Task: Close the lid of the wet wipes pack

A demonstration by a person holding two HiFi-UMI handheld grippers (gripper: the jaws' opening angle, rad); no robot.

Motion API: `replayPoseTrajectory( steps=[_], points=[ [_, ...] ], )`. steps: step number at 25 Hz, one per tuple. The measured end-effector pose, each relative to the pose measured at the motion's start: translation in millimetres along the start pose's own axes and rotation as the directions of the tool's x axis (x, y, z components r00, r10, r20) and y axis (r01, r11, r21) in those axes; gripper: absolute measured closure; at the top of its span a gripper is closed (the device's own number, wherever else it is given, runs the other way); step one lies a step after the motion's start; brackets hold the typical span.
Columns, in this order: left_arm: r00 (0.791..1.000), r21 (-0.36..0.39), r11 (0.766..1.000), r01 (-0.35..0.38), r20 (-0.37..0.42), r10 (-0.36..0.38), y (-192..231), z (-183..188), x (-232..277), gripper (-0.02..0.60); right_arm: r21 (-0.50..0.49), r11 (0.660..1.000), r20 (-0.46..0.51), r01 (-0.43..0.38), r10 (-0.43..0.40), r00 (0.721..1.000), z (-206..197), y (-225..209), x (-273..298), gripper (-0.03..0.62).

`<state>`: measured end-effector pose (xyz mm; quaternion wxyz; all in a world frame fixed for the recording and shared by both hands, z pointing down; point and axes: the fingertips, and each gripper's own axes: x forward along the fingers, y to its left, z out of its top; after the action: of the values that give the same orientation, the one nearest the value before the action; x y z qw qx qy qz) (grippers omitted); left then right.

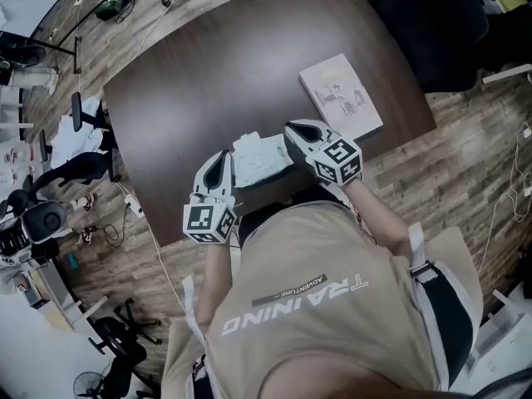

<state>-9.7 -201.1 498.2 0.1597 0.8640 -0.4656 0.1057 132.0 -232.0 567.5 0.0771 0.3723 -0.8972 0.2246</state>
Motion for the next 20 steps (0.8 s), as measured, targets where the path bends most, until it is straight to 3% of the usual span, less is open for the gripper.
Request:
replayPoseTrajectory(
  steps=[5, 8, 14, 20],
  points=[
    [0.999, -0.049, 0.998, -0.045, -0.026, 0.044, 12.6, -15.7, 3.8, 0.577, 0.020, 0.996, -0.090, -0.092, 0.094, 0.992, -17.9, -0.5, 26.8, 0.579],
    [0.998, -0.061, 0.996, -0.062, -0.018, 0.061, 22.3, -13.1, 5.1, 0.577, 0.044, 0.994, -0.104, -0.100, 0.104, 0.989, -16.8, -1.4, 43.0, 0.579],
    [0.997, -0.094, 0.993, -0.070, -0.031, 0.068, 34.8, -20.9, 5.1, 0.577, -0.010, 0.991, -0.167, -0.133, 0.129, 0.978, -16.7, 8.0, 75.5, 0.579],
    [0.996, -0.128, 0.989, -0.080, -0.048, 0.074, 44.2, -36.5, 9.1, 0.577, -0.044, 0.980, -0.290, -0.195, 0.174, 0.941, -47.1, 9.1, 101.7, 0.577]
  ],
)
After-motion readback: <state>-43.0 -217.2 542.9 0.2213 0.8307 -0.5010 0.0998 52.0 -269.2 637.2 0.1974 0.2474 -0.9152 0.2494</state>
